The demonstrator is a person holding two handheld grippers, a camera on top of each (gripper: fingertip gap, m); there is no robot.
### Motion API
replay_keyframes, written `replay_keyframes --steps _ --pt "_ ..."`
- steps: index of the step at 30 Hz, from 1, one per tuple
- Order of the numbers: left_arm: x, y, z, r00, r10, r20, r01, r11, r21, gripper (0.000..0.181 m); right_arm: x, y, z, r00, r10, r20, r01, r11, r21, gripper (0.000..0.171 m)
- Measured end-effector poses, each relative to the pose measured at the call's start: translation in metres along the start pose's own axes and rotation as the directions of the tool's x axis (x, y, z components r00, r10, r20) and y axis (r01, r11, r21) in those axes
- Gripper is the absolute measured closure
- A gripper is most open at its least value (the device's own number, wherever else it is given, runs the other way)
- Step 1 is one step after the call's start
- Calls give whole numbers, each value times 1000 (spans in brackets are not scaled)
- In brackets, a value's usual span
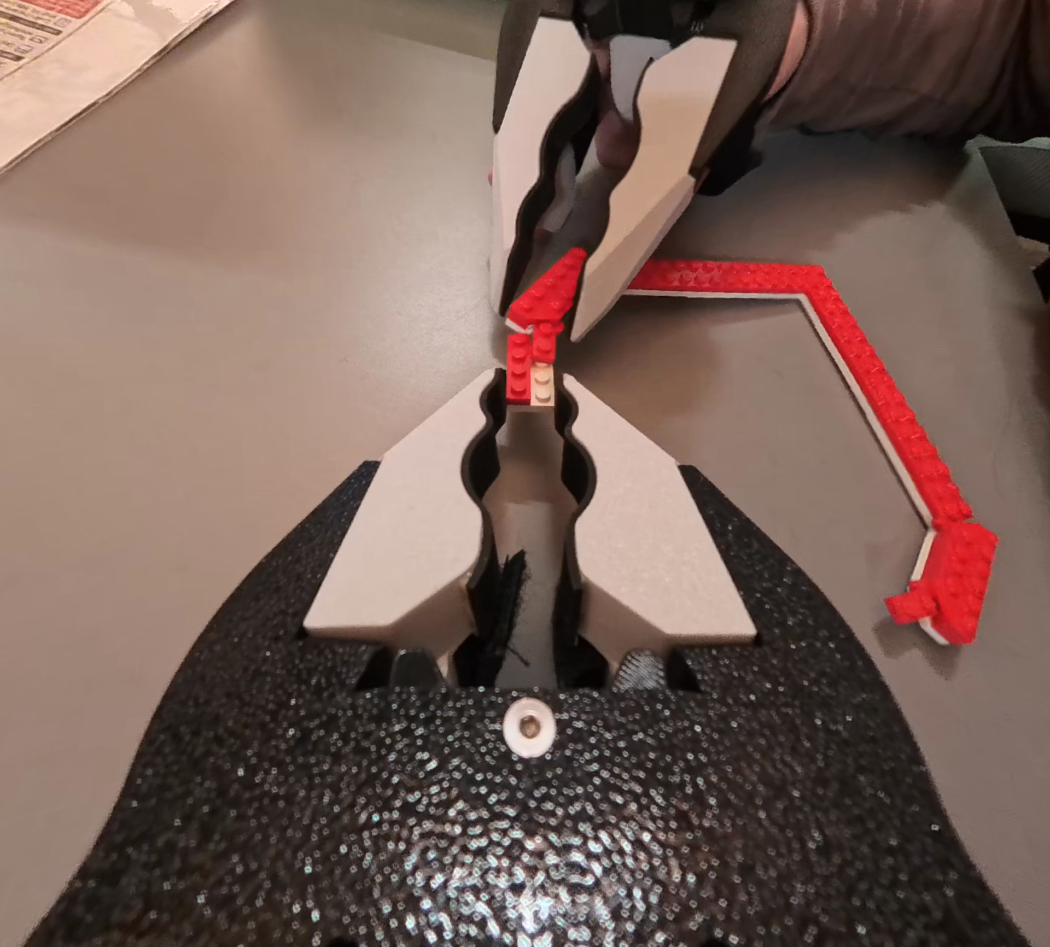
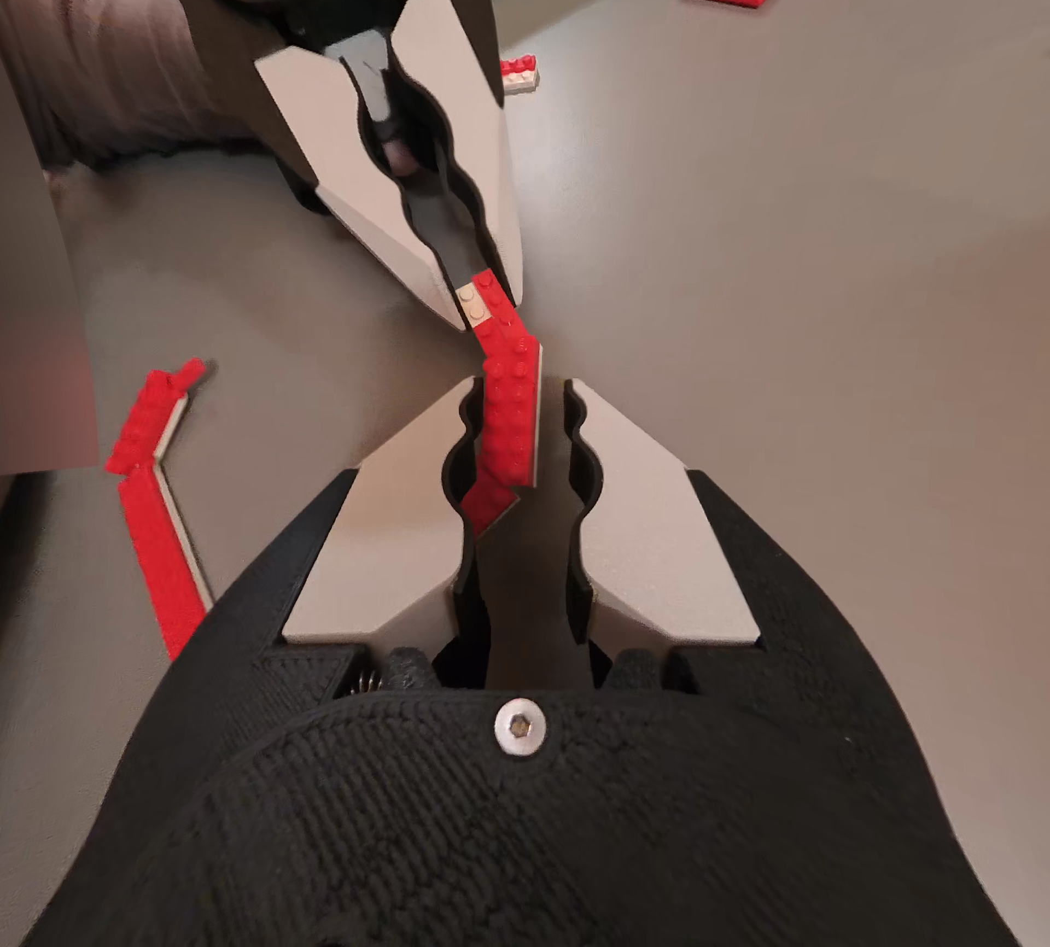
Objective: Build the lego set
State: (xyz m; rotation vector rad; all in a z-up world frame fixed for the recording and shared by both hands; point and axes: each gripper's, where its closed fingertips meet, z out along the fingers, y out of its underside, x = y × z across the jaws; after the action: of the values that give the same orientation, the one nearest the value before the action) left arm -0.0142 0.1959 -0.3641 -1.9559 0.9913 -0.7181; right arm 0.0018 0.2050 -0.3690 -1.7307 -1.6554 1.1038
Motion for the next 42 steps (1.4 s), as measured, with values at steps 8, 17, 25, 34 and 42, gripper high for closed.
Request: replay_keyframes --steps 8,17,25,34,42 --pt "1 0 0 1000 -6 -6 6 1000 -3 167 0 2 2 978 -189 -84 186 982 -46 140" --pt "2 0 0 1000 -14 -17 14 1000 -2 167 -2 2 2 983 -178 -53 177 984 -33 136" --pt "2 0 0 1000 -21 -20 21 1000 -4 167 -2 -4 -1 947 -302 -112 299 953 -37 132" --pt "3 0 0 998 -49 -32 49 999 -3 167 -18 -13 -1 707 -658 -261 640 751 -161 134" --pt "3 0 0 998 -48 -34 48 999 -2 166 -16 -8 -4 723 -633 -278 598 774 -207 132"
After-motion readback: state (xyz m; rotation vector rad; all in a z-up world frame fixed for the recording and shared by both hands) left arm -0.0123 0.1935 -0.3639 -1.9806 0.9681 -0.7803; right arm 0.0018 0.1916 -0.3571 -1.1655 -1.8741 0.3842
